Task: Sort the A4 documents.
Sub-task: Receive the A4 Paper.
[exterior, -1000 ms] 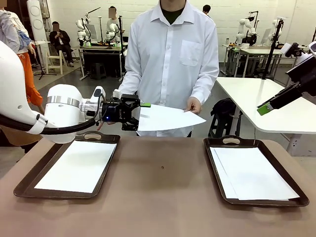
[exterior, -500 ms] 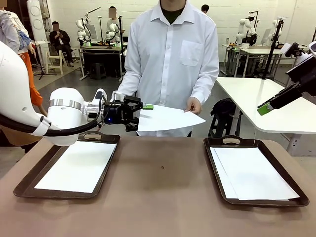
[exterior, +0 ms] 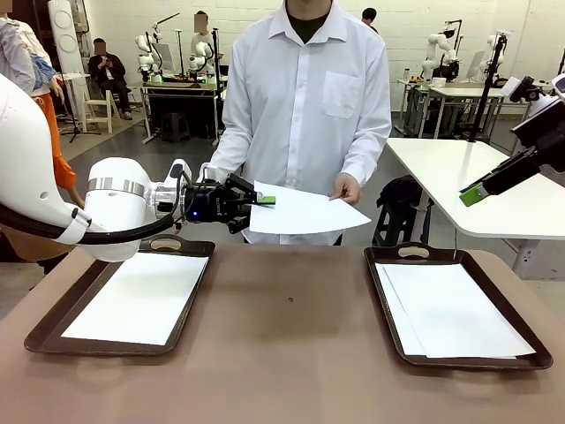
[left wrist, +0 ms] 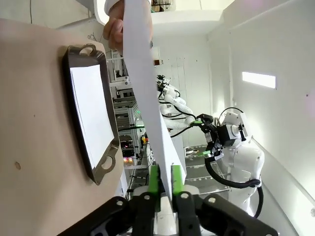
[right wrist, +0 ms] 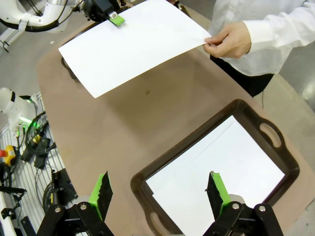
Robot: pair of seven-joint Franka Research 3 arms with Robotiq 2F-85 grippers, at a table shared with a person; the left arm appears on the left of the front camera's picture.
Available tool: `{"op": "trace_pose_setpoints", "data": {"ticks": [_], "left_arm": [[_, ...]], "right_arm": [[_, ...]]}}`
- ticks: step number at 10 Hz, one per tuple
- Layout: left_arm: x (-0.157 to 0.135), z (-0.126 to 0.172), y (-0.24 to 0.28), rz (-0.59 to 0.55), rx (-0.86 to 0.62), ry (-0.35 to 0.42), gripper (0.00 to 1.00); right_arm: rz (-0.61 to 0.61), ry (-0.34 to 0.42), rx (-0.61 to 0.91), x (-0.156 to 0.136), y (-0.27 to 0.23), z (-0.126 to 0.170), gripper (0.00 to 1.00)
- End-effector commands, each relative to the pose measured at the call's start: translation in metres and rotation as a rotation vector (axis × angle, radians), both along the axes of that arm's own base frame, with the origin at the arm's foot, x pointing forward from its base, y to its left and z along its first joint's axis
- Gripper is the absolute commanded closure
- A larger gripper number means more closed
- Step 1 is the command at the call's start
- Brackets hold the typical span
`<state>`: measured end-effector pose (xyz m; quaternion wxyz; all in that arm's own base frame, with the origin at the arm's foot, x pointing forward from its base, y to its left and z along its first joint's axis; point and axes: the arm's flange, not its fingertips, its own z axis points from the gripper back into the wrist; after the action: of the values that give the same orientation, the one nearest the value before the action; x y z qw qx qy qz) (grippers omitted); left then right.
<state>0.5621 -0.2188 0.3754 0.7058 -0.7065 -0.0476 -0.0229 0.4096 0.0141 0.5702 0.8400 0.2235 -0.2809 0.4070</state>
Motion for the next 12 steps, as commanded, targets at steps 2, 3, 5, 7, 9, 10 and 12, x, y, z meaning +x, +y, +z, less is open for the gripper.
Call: {"op": "trace_pose_setpoints", "data": {"ticks": [2,3,5,7,9,10,12], "left_arm": [[0.004,0.002,-0.003,0.022,-0.040,-0.005,1.00],[0.004,0.002,-0.003,0.019,-0.042,-0.001,1.00],[0.002,0.002,-0.002,0.015,-0.034,-0.025,1.00],[-0.007,0.015,0.000,-0.034,0.011,-0.085,1.00],[0.000,0.002,-0.001,0.004,-0.011,-0.014,1.00],[0.000,0.002,-0.001,0.004,-0.011,-0.014,1.00],[0.000,0.002,-0.001,0.004,-0.011,-0.014,1.00]], "right_arm": [[0.013,-0.001,0.029,0.001,0.000,-0.001,0.00],[0.013,-0.001,0.029,0.001,0.000,-0.001,0.00],[0.013,-0.001,0.029,0.001,0.000,-0.001,0.00],[0.013,-0.001,0.029,0.001,0.000,-0.001,0.00],[0.013,-0.001,0.029,0.001,0.000,-0.001,0.00],[0.013,-0.001,0.029,0.001,0.000,-0.001,0.00],[0.013,-0.001,0.029,0.001,0.000,-0.001,0.00]]}}
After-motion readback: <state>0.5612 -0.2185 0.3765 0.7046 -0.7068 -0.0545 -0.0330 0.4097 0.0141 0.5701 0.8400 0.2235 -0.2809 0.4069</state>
